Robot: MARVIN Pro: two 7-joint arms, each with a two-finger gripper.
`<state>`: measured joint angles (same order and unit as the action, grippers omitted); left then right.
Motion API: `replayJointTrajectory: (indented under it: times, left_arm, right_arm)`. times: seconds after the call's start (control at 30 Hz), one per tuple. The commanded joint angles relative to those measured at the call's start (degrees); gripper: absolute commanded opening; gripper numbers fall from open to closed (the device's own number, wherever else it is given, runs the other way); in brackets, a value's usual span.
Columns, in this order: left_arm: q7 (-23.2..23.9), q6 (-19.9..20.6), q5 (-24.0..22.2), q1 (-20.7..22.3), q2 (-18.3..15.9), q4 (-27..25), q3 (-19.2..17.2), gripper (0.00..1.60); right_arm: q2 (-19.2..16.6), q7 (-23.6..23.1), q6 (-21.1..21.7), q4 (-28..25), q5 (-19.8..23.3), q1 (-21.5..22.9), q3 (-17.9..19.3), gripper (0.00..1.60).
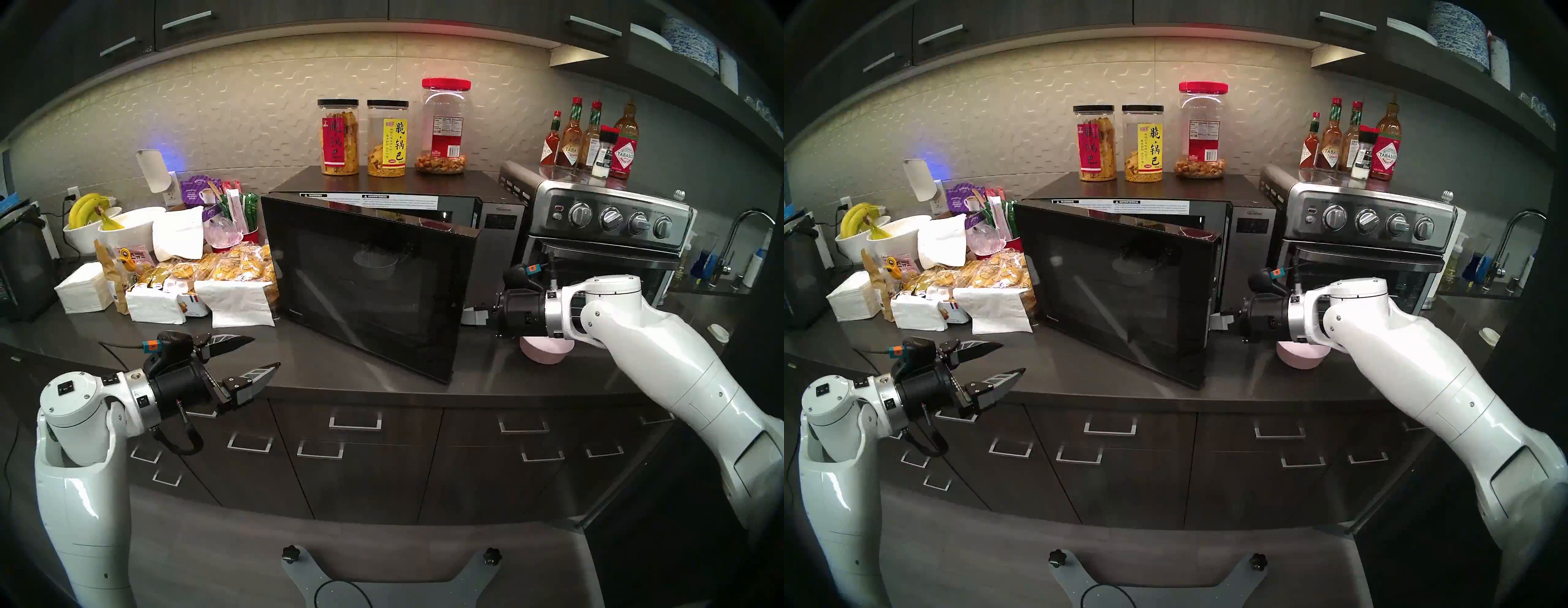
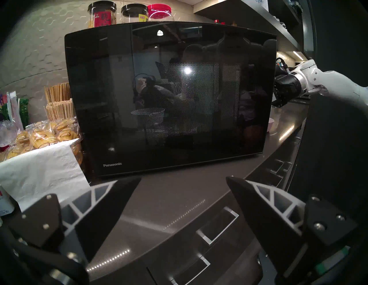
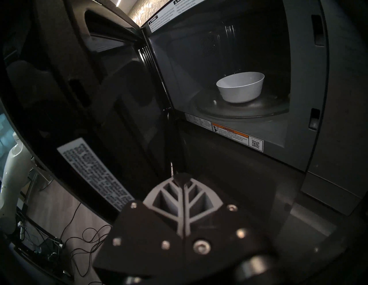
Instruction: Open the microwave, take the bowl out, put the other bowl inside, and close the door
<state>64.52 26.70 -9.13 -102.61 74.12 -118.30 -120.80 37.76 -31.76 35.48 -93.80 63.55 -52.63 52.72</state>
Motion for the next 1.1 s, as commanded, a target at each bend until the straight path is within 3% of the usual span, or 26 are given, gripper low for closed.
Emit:
replayJointTrajectory:
  times: [0.0, 1.07]
  left_arm:
    - [0.1, 0.2, -0.2, 0.0, 0.0, -0.7, 0.0, 1.60]
    - [0.3, 0.1, -0.6, 0.2, 0.1, -0.4, -0.3, 1.60]
  right_arm:
    - [0.3, -0.3, -0.3, -0.7, 0.4, 0.4, 0.5, 0.00]
    - [0.7, -2.3, 0.3, -1.0, 0.4, 0.5, 0.5, 0.00]
